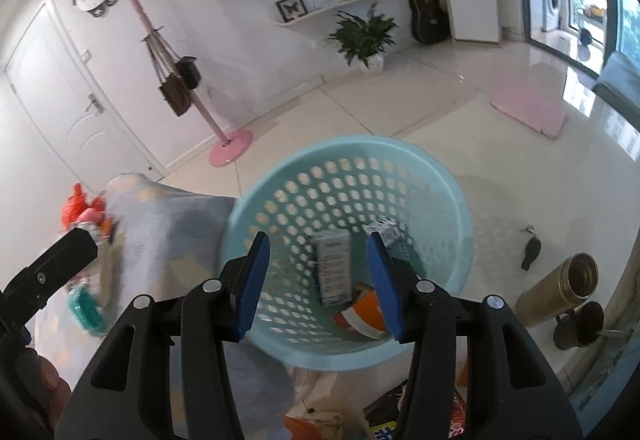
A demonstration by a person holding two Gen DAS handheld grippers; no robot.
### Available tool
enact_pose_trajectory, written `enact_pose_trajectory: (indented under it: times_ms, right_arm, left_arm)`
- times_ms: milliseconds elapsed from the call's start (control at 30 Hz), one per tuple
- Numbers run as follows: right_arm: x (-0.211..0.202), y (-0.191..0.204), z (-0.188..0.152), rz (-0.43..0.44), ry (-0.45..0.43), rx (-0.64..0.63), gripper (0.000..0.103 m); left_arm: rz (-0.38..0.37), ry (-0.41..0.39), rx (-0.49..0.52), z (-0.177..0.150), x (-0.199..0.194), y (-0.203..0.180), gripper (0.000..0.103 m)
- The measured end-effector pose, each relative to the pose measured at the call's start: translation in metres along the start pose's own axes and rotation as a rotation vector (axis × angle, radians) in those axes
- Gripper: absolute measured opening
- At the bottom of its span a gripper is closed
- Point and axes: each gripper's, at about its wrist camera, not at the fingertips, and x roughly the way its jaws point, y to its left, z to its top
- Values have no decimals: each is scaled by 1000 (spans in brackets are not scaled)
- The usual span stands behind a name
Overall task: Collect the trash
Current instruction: 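Carry the carton and cup over the basket and open both tools to drop them, then grasp the clear plastic bottle with the left tool while the right tool grasps the teal cup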
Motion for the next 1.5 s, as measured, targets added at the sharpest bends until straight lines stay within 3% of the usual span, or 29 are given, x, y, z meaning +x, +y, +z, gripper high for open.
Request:
enact_pose_trajectory:
  times_ms: [267, 367, 433, 667, 733, 833, 1133, 1400, 1500]
  right_arm:
    - [-29, 76, -7, 122, -47, -137, 47]
    - [-34, 110, -16, 192, -52, -204, 47]
    - [-36, 136, -27, 246, -52, -256, 47]
    - [-19, 197, -69, 347, 7, -360, 47]
    - [-8, 208, -79, 351, 29, -371, 47]
    - [5, 220, -91, 340, 51, -392, 47]
    - [21, 238, -98, 294, 58, -437, 53]
    - [24, 236, -98, 303, 74, -427, 53]
    - [24, 235, -97, 310, 78, -426, 53]
  left_arm:
    - [61, -153, -57, 11, -71, 32, 67]
    - [134, -207, -106, 13, -100, 59, 68]
    - [201, -236, -157, 13, -118, 85, 77]
    - [375, -276, -336, 8, -156, 174, 77]
    - [431, -263, -385, 5, -159, 201, 77]
    - [457, -252, -450, -1, -162, 232, 77]
    - [386, -198, -659, -2, -130, 288, 77]
    - [475, -149, -683, -3, -96, 298, 81]
    - [483, -127, -655, -2, -97, 298, 75]
